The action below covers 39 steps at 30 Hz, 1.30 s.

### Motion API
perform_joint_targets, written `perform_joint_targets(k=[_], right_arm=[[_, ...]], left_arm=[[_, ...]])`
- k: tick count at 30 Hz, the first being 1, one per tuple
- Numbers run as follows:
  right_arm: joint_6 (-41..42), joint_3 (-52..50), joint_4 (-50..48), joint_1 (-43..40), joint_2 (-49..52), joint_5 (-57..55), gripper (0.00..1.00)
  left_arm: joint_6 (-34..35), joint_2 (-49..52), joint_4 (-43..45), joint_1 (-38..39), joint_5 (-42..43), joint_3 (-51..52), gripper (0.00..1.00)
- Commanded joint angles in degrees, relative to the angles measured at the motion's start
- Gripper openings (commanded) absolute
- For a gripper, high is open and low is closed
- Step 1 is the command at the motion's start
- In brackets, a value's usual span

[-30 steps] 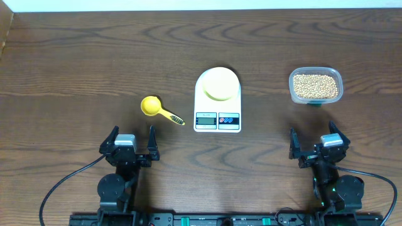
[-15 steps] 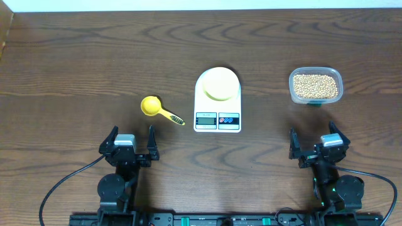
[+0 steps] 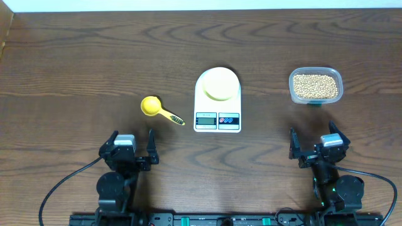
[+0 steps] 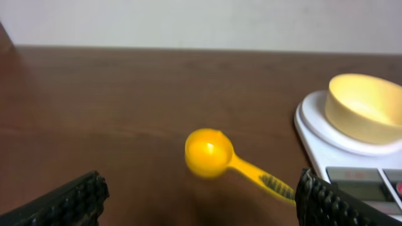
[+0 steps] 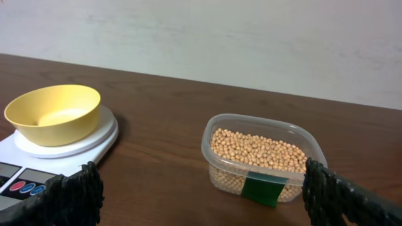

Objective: Scoop item into bowl and weigh 50g on scale
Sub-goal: 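Move the left gripper forward toward the yellow scoop's cup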

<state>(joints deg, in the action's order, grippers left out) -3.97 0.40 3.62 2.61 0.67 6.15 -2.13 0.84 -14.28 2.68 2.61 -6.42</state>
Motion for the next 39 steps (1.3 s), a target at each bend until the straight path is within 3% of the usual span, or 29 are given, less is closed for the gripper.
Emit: perform_joint_targets(k=[1,11,19,28,32,39], right_arm=[[0.7,-0.09,0.26,0.26,-0.28,-0.22,0.99],[0.7,-0.09,0.26,0.26,-0.28,-0.22,0.99],[0.7,-0.09,0.26,0.26,-0.28,-0.22,0.99],[0.7,-0.09,0.26,0.26,-0.28,-0.22,0.99],[0.7,-0.09,0.26,0.26,-0.28,-0.22,0.99],[0.7,-0.09,0.26,0.26,-0.28,-0.22,0.99]], left_arm=[[0.98,1.22,-3.04,-0.26,-0.72,-4.63,0.98],[3.76,11.52,-7.39,-0.26,-0.72,-15.21,0.98],[3.82,20.59,-15.45,-0.26,-0.48,-25.24,0.98],[10.03,26.84,-22.4,-0.26,-0.24,-34.27,0.98],[9.99,30.25,-29.75,-0.24,-0.04,-41.53,0.98],[9.97,32.63,-33.22,-0.24,6.05,-48.43,0.98]])
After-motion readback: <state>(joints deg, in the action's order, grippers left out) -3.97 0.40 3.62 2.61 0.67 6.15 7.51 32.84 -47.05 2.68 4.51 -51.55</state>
